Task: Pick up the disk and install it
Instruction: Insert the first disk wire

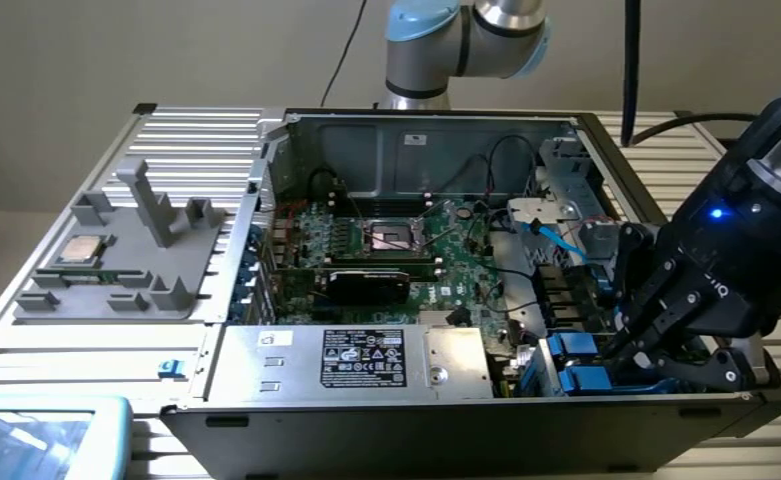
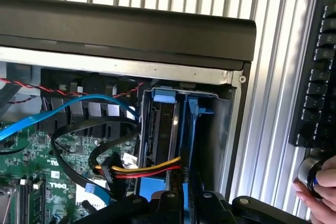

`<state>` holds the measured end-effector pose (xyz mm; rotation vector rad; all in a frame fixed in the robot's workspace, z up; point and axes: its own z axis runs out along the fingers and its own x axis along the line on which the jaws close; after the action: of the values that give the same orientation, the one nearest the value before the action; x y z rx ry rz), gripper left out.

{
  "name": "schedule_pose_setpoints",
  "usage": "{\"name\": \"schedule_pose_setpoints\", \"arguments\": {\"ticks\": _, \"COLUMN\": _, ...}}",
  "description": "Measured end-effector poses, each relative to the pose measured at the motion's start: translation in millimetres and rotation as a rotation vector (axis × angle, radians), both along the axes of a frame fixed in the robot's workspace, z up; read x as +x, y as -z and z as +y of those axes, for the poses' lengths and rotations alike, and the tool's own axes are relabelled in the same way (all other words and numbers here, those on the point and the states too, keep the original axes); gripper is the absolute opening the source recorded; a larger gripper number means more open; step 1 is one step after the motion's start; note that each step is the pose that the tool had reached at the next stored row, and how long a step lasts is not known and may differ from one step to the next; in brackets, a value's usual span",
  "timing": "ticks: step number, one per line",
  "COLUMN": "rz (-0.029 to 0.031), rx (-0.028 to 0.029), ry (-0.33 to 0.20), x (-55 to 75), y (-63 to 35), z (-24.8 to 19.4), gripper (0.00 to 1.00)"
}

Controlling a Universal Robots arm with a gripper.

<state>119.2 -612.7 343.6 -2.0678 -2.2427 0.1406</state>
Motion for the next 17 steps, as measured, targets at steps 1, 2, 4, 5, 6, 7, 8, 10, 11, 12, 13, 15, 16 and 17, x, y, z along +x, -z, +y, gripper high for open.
{"name": "schedule_pose_setpoints", "arguments": {"ticks": 1, "rz": 0.0004, "rx": 0.0000, "ry": 0.006, "x": 0.0, "y": 0.0, "z": 0.0, "gripper": 0.16}}
{"name": "schedule_pose_setpoints", "arguments": {"ticks": 2, "rz": 0.0021, "rx": -0.0001, "ry": 0.014, "x": 0.1, "y": 0.0, "z": 0.0, "gripper": 0.16}}
{"name": "schedule_pose_setpoints", "arguments": {"ticks": 4, "rz": 0.0101, "rx": 0.0001, "ry": 0.031, "x": 0.1, "y": 0.1, "z": 0.0, "gripper": 0.16}}
{"name": "schedule_pose_setpoints", "arguments": {"ticks": 5, "rz": 0.0153, "rx": -0.0001, "ry": 0.039, "x": 0.0, "y": 0.0, "z": 0.0, "gripper": 0.16}}
{"name": "schedule_pose_setpoints", "arguments": {"ticks": 6, "rz": 0.0204, "rx": -0.0001, "ry": 0.048, "x": 0.0, "y": 0.0, "z": -0.1, "gripper": 0.16}}
{"name": "schedule_pose_setpoints", "arguments": {"ticks": 7, "rz": 0.0250, "rx": -0.0001, "ry": 0.056, "x": 0.1, "y": 0.0, "z": 0.0, "gripper": 0.16}}
{"name": "schedule_pose_setpoints", "arguments": {"ticks": 8, "rz": 0.0286, "rx": -0.0002, "ry": 0.065, "x": 0.0, "y": 0.0, "z": 0.0, "gripper": 0.16}}
{"name": "schedule_pose_setpoints", "arguments": {"ticks": 10, "rz": 0.0324, "rx": -0.0001, "ry": 0.075, "x": 0.0, "y": 0.0, "z": 0.0, "gripper": 0.16}}
{"name": "schedule_pose_setpoints", "arguments": {"ticks": 11, "rz": 0.0326, "rx": -0.0002, "ry": 0.075, "x": 0.1, "y": 0.0, "z": 0.0, "gripper": 0.16}}
{"name": "schedule_pose_setpoints", "arguments": {"ticks": 12, "rz": 0.0330, "rx": -0.0002, "ry": 0.075, "x": 0.1, "y": 0.1, "z": 0.0, "gripper": 0.16}}
{"name": "schedule_pose_setpoints", "arguments": {"ticks": 13, "rz": 0.0340, "rx": -0.0002, "ry": 0.077, "x": 0.1, "y": 0.0, "z": 0.0, "gripper": 0.16}}
{"name": "schedule_pose_setpoints", "arguments": {"ticks": 15, "rz": 0.0403, "rx": -0.0003, "ry": 0.088, "x": 0.3, "y": 0.2, "z": -0.1, "gripper": 0.16}}
{"name": "schedule_pose_setpoints", "arguments": {"ticks": 16, "rz": 0.0431, "rx": -0.0002, "ry": 0.098, "x": 0.1, "y": 0.4, "z": -0.1, "gripper": 0.16}}
{"name": "schedule_pose_setpoints", "arguments": {"ticks": 17, "rz": 0.0454, "rx": -0.0001, "ry": 0.109, "x": 0.1, "y": 0.5, "z": -0.1, "gripper": 0.16}}
